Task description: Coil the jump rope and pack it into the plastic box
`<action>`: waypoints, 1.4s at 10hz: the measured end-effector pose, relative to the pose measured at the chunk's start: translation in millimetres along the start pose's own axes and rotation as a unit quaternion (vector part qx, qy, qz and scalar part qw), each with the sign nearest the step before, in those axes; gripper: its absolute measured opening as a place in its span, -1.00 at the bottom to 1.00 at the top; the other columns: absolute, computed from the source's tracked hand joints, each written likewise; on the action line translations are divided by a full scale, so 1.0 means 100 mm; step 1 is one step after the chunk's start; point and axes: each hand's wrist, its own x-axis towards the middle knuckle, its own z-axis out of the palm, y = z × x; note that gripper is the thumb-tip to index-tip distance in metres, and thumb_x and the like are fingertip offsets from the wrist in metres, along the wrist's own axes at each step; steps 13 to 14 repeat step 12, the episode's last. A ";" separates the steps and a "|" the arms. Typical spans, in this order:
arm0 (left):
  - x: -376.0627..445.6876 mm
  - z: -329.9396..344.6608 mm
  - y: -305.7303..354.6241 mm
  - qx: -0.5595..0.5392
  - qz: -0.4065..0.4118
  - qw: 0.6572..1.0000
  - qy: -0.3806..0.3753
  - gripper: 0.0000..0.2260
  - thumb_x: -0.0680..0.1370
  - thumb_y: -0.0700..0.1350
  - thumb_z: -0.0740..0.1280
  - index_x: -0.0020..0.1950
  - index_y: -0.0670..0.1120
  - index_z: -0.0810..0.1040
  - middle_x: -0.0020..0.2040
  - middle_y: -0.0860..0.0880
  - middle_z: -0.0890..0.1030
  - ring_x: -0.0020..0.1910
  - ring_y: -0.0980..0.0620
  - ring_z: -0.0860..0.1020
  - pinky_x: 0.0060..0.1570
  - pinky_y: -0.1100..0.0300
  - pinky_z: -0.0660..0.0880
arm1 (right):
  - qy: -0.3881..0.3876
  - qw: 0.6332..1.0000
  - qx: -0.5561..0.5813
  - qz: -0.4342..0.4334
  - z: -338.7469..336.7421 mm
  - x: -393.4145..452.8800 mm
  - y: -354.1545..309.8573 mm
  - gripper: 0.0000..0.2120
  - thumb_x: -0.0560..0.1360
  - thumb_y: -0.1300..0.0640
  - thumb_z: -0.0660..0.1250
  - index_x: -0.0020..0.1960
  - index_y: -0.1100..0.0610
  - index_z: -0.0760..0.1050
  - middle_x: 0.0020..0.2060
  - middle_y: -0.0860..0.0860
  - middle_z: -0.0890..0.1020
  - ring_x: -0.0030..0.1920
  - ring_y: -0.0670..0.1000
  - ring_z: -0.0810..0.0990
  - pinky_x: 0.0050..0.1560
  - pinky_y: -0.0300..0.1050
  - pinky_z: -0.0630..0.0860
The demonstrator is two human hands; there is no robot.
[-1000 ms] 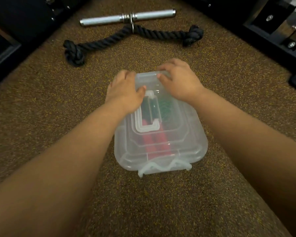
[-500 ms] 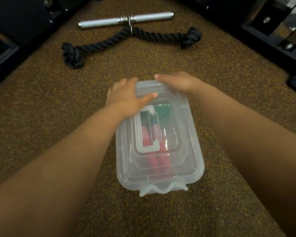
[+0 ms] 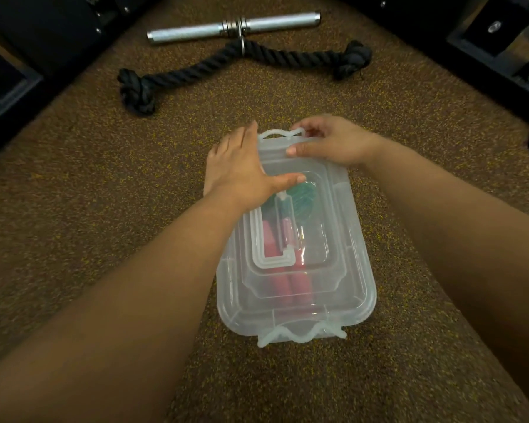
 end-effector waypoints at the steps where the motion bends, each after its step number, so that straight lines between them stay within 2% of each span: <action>1: 0.03 0.01 -0.02 -0.022 0.018 1.000 0.011 0.00 0.17 0.51 0.31 0.46 -0.02 0.25 0.45 -0.02 0.31 0.43 -0.03 0.27 0.39 0.01 0.17 | 0.045 0.992 -0.109 -0.034 -0.01 0.01 -0.01 -0.54 0.35 -0.11 0.47 0.19 0.02 0.54 0.02 0.00 0.47 0.05 -0.01 0.50 0.09 -0.12 0.47; 2: 0.02 0.00 -0.02 -0.030 0.029 0.999 0.022 -0.08 0.18 0.49 0.31 0.39 -0.03 0.33 0.37 -0.02 0.37 0.37 -0.05 0.33 0.39 -0.01 0.18 | 0.090 0.988 -0.100 -0.076 0.04 -0.02 0.01 -0.59 0.36 -0.05 0.48 0.15 0.06 0.57 -0.03 -0.01 0.48 -0.02 -0.06 0.47 -0.08 -0.32 0.38; 3: -0.02 0.00 -0.01 -0.022 0.038 0.998 0.039 -0.13 0.20 0.49 0.27 0.33 -0.04 0.38 0.31 -0.03 0.40 0.33 -0.07 0.36 0.41 -0.05 0.15 | 0.130 0.980 -0.111 -0.104 0.10 -0.05 0.04 -0.64 0.36 -0.02 0.48 0.10 0.10 0.60 -0.05 0.00 0.51 -0.04 -0.07 0.46 -0.04 -0.27 0.36; 4: -0.08 0.04 -0.01 0.003 0.042 0.998 0.044 -0.13 0.26 0.51 0.18 0.38 -0.04 0.33 0.36 -0.03 0.38 0.40 -0.05 0.29 0.46 -0.07 0.03 | 0.157 0.976 -0.122 -0.093 0.15 -0.11 0.02 -0.63 0.38 -0.04 0.45 0.14 0.06 0.59 0.00 0.02 0.55 0.00 -0.05 0.49 0.00 -0.25 0.34; 5: -0.15 0.08 -0.02 0.041 0.048 0.998 0.024 -0.19 0.42 0.43 0.02 0.52 -0.06 0.12 0.54 -0.06 0.17 0.54 -0.04 0.02 0.49 -0.09 -0.13 | 0.182 0.972 -0.136 -0.068 0.24 -0.19 -0.01 -0.61 0.47 -0.03 0.36 0.26 0.05 0.52 0.20 0.08 0.57 0.18 0.06 0.52 0.17 -0.15 0.39; 6: -0.35 0.09 0.01 0.051 0.049 0.997 0.002 -0.38 0.58 0.21 -0.03 0.56 -0.04 -0.08 0.59 -0.04 -0.08 0.55 0.01 -0.16 0.48 -0.07 -0.24 | 0.215 0.953 -0.197 -0.089 0.41 -0.31 0.00 -0.60 0.55 0.04 0.16 0.37 0.10 0.41 0.32 0.15 0.50 0.31 0.18 0.45 0.33 0.01 0.36; 7: -0.72 0.08 0.03 0.023 0.039 0.999 -0.021 -0.46 0.63 0.11 -0.10 0.56 -0.03 -0.15 0.58 -0.01 -0.17 0.54 0.05 -0.24 0.47 -0.04 -0.31 | 0.208 0.939 -0.260 -0.083 0.56 -0.52 0.00 -0.55 0.58 0.07 0.09 0.45 0.13 0.28 0.46 0.17 0.31 0.48 0.24 0.20 0.47 0.17 0.13; 8: -1.11 0.09 0.04 0.020 0.037 0.999 -0.035 -0.47 0.62 0.10 -0.15 0.55 -0.01 -0.20 0.57 0.03 -0.23 0.50 0.09 -0.32 0.46 -0.03 -0.32 | 0.153 0.927 -0.330 -0.088 0.66 -0.78 0.02 -0.48 0.58 0.05 0.12 0.50 0.13 0.15 0.53 0.13 0.15 0.53 0.21 0.02 0.49 0.18 -0.08; 9: -1.34 0.07 0.05 0.024 0.031 0.997 -0.071 -0.45 0.59 0.11 -0.16 0.55 -0.01 -0.18 0.57 0.04 -0.25 0.48 0.09 -0.35 0.44 -0.03 -0.35 | 0.114 0.930 -0.335 -0.102 0.72 -1.00 -0.01 -0.49 0.58 0.07 0.10 0.51 0.11 0.14 0.53 0.10 0.15 0.54 0.18 0.02 0.49 0.15 -0.12; 10: -1.41 -0.02 0.08 0.030 0.030 0.990 -0.131 -0.46 0.61 0.10 -0.08 0.56 0.01 -0.13 0.56 0.03 -0.29 0.50 0.03 -0.37 0.44 -0.04 -0.34 | 0.054 0.926 -0.364 -0.086 0.71 -1.15 -0.07 -0.47 0.59 0.10 0.08 0.53 0.10 0.08 0.56 0.09 0.02 0.55 0.15 -0.07 0.50 0.08 -0.16; 11: -1.41 -0.24 0.09 0.029 0.033 0.981 -0.190 -0.46 0.62 0.06 0.02 0.57 0.00 -0.05 0.57 -0.01 -0.25 0.53 -0.02 -0.30 0.47 -0.05 -0.23 | -0.022 0.920 -0.390 -0.042 0.62 -1.22 -0.26 -0.41 0.58 0.10 0.08 0.55 0.12 -0.05 0.56 0.08 -0.08 0.55 0.12 -0.16 0.52 0.03 -0.14; 12: -1.41 -0.49 0.14 0.028 0.040 0.966 -0.252 -0.51 0.61 0.02 0.09 0.54 0.01 0.11 0.59 -0.03 -0.10 0.55 -0.03 -0.13 0.49 0.00 -0.11 | -0.099 0.911 -0.399 0.008 0.57 -1.24 -0.50 -0.40 0.59 0.05 0.10 0.54 0.16 -0.06 0.56 0.10 0.01 0.55 0.13 -0.08 0.52 0.03 -0.02; 14: -1.41 -0.49 0.14 0.028 0.040 0.966 -0.252 -0.51 0.61 0.02 0.09 0.54 0.01 0.11 0.59 -0.03 -0.10 0.55 -0.03 -0.13 0.49 0.00 -0.11 | -0.099 0.911 -0.399 0.008 0.57 -1.24 -0.50 -0.40 0.59 0.05 0.10 0.54 0.16 -0.06 0.56 0.10 0.01 0.55 0.13 -0.08 0.52 0.03 -0.02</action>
